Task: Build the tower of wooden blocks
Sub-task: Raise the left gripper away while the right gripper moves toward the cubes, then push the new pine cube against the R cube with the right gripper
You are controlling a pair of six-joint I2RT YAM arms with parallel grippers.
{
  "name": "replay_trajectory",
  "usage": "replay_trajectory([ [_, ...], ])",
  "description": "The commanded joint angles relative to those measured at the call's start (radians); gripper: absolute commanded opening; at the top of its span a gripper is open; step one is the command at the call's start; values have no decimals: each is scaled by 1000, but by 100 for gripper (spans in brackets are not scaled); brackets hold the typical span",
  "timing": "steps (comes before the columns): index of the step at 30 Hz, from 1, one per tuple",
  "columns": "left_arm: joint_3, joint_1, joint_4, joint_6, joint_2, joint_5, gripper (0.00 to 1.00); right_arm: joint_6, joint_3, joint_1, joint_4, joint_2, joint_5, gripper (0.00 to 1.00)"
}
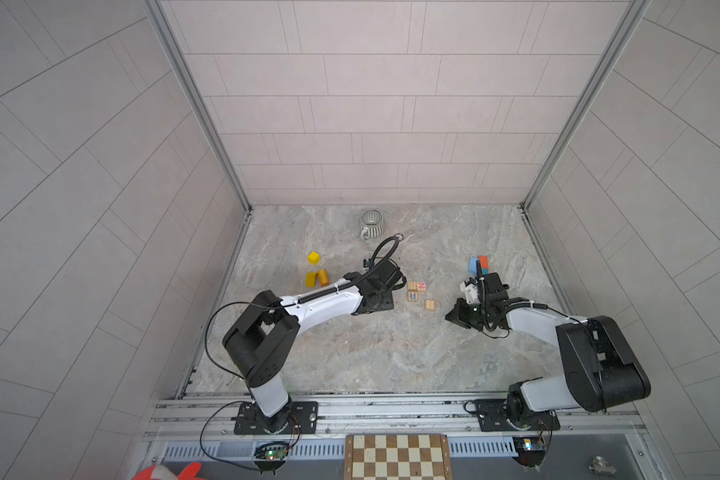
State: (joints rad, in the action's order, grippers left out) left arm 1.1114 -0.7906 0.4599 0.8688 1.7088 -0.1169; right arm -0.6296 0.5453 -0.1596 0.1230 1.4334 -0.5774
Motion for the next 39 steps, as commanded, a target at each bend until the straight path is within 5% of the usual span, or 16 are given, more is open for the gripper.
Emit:
replay_trajectory([
  [1, -28, 17, -52, -16, -35, -12, 63, -1, 34, -25, -20, 29, 22, 0],
  [39, -69, 70, -109, -27, 36, 40, 62, -37, 176, -121, -46, 201, 91, 0],
])
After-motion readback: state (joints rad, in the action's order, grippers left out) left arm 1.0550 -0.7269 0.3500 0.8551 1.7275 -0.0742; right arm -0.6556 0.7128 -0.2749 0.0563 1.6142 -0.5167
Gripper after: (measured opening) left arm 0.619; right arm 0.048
